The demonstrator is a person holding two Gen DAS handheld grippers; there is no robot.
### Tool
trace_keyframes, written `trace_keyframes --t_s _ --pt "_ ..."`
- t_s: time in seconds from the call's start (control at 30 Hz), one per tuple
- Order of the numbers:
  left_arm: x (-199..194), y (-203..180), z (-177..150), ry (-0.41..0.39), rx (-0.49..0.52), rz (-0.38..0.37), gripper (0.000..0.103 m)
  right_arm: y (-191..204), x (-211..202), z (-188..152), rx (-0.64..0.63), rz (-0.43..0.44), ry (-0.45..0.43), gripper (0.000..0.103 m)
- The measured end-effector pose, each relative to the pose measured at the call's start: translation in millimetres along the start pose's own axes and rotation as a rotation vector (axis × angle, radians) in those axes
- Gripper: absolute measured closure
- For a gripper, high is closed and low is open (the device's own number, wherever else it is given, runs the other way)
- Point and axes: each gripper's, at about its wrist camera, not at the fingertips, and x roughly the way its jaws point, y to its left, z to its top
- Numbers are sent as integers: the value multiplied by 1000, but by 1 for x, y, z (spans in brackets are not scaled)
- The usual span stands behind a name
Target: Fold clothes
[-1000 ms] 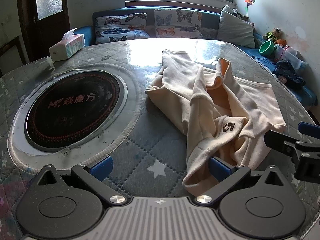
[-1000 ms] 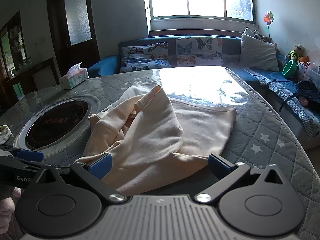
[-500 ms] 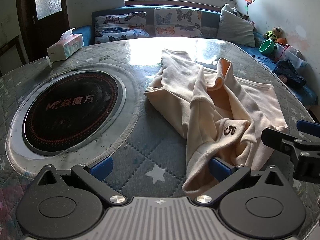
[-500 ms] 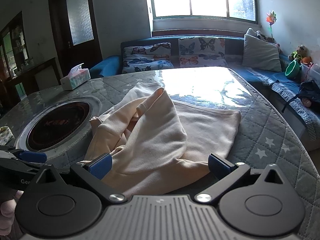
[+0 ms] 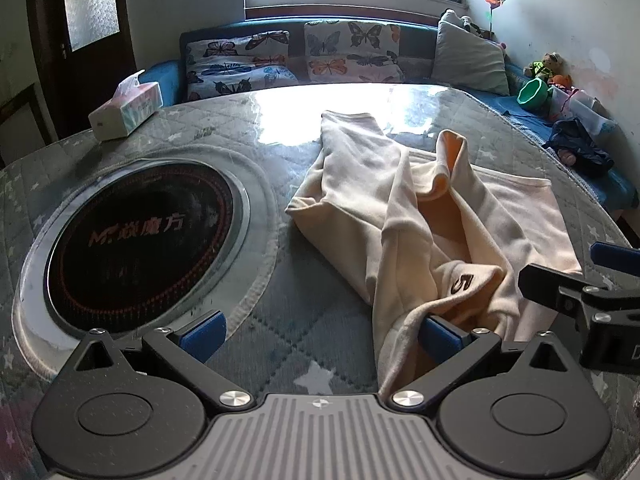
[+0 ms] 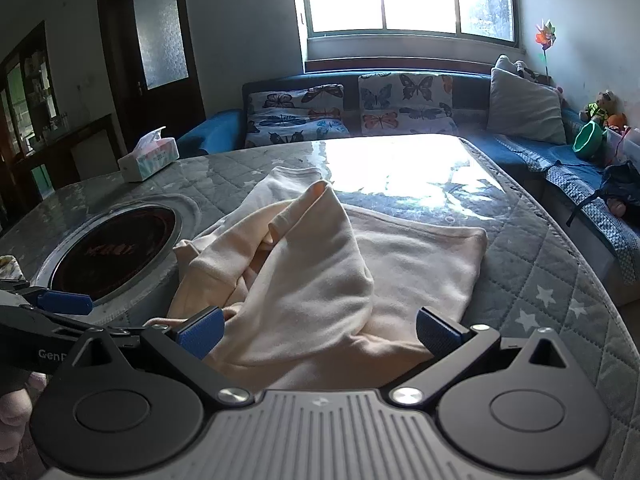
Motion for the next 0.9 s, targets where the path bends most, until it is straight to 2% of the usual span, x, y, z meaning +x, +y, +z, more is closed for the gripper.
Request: trace_keyframes --t_s 0.43,0.9 --pt "-8 -2 7 -12 17 -30 0 -1 8 15 -14 13 -16 0" --pt "-17 -6 31 -96 45 -38 0 -16 7 35 2 1 -65 0"
